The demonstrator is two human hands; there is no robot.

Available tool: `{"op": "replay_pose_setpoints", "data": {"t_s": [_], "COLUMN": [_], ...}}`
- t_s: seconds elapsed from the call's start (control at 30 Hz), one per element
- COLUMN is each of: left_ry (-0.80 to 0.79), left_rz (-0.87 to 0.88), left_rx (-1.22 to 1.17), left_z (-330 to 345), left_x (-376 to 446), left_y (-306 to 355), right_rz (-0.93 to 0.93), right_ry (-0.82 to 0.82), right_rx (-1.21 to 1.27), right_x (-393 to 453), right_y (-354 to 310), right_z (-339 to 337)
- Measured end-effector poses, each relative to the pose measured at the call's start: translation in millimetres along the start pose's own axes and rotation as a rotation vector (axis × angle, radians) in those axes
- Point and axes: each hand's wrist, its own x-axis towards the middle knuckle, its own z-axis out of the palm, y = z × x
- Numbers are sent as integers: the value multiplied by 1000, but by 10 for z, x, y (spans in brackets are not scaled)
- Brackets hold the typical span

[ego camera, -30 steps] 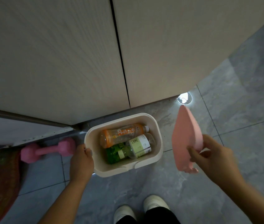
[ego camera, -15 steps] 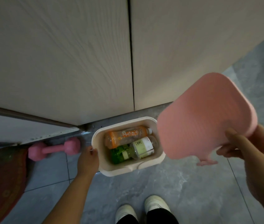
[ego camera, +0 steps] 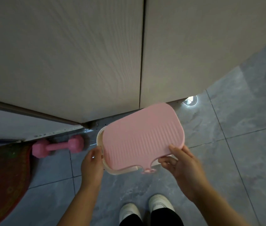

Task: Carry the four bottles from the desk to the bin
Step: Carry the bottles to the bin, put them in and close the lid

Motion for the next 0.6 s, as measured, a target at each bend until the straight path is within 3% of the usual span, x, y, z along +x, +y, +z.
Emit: {"op": "replay_pose_setpoints", "data": {"t_s": [0.2,0.37,0.6], "left_ry": [-101,-92,-43], "left_rz": [-79,-40,100], "left_rx": [-158,-55,152], "left_z": [18,-8,-5], "left_x": [8,25,45], "left_y": [-17,-55,-103], "right_rz": [89,63,-102], "right_ry": [15,127,277], "right_rx": [-124,-397,-970], "right_x": [106,278,404], "right_y": [184,212,171], "right_z": [1,-91,-139]}}
